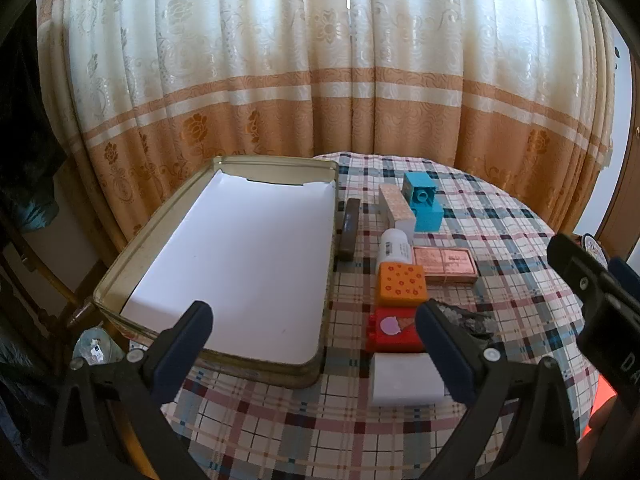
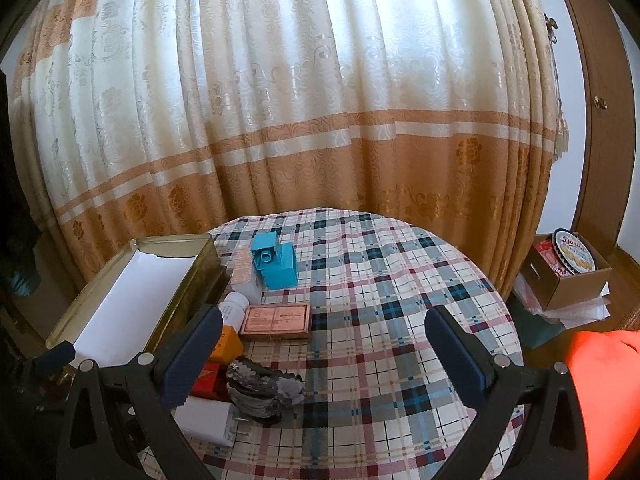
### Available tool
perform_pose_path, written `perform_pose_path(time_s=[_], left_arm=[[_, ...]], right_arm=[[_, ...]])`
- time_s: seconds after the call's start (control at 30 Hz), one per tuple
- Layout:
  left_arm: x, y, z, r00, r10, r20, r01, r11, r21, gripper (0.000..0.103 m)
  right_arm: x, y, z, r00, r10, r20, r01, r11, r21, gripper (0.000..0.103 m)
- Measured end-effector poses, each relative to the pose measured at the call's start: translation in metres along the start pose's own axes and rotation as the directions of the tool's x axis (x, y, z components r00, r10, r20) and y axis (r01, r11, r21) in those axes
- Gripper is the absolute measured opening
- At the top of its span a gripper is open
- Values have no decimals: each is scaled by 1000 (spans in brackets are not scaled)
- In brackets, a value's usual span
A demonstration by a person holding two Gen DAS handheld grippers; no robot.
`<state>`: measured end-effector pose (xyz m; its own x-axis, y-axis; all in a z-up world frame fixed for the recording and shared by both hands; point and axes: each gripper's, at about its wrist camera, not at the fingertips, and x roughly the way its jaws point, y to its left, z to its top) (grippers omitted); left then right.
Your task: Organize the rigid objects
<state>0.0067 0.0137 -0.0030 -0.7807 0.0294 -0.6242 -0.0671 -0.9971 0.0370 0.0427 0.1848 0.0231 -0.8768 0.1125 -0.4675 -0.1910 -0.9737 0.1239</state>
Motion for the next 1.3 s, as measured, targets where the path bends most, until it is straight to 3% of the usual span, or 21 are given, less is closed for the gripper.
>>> perform_pose_path(time_s=[1.1, 1.3], left_arm=[[4, -1, -6, 1000, -5, -5, 5, 1000, 2, 102], [2, -12, -11, 1000, -26, -11, 27, 999, 39, 102]], right_arm=[[0, 1, -2, 1000, -6, 2, 6, 1000, -4, 103], [2, -5, -6, 1000, -24, -9, 24, 1000, -5, 103]])
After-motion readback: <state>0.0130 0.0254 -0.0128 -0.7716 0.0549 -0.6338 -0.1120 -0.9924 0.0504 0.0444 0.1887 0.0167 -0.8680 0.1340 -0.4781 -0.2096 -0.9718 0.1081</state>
